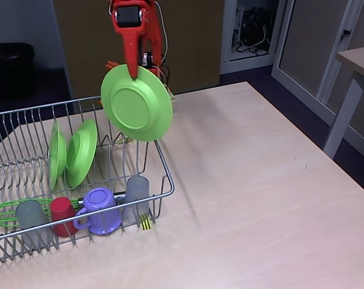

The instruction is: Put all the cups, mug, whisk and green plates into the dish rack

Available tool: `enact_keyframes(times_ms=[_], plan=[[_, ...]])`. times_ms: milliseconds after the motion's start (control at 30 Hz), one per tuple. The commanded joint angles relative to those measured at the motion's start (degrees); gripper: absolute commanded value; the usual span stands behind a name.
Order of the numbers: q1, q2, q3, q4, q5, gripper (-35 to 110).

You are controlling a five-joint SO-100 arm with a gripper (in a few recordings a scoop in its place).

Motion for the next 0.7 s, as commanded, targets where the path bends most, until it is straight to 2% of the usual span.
enact_keyframes(times_ms=[0, 667], plan=[[3.7, 2.8, 4.1, -2.5, -1.2, 0], [13.3, 6.2, 20.0, -12.0, -4.7, 0]])
